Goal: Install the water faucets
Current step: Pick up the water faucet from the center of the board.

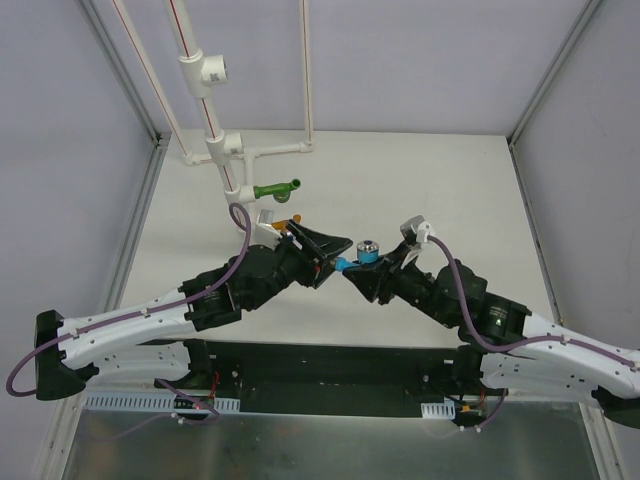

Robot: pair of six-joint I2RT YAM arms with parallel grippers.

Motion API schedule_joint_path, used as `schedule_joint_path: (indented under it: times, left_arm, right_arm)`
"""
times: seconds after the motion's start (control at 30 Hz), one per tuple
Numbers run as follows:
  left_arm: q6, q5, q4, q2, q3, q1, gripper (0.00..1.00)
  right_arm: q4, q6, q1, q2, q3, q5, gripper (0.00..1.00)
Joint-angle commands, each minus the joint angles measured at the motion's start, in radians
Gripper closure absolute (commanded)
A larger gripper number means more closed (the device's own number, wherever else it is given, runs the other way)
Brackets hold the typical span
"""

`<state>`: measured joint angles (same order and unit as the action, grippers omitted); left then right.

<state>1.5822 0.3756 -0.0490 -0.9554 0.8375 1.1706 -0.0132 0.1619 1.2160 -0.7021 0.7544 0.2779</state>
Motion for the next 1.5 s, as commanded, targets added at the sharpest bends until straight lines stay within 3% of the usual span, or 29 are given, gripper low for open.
schedule_joint_path:
  times: [0.0, 0.87, 1.23, 1.47]
  left_arm:
    - [-0.004, 0.006, -0.055, 0.012, 0.025, -0.002, 0.41]
    - [-0.027, 0.019, -0.049, 0.01, 0.038, -0.002, 0.41]
    - [-0.41, 0.15, 0.142, 0.124, -0.057, -0.003, 0.34]
    - [-0.816, 0.246, 0.265, 0.312, -0.112, -0.003, 0.28]
  right_arm:
    - [0.018, -0.012, 0.017, 0.027, -0.023, 0.033, 1.0]
    - [0.005, 0.021, 0.063, 0.027, -0.119, 0.098, 1.0]
    - [-0.013, -0.067, 0.063, 0.119, -0.004, 0.121, 1.0]
    - [-0.074, -0.079, 0.062, 0.171, -0.006, 0.142, 1.0]
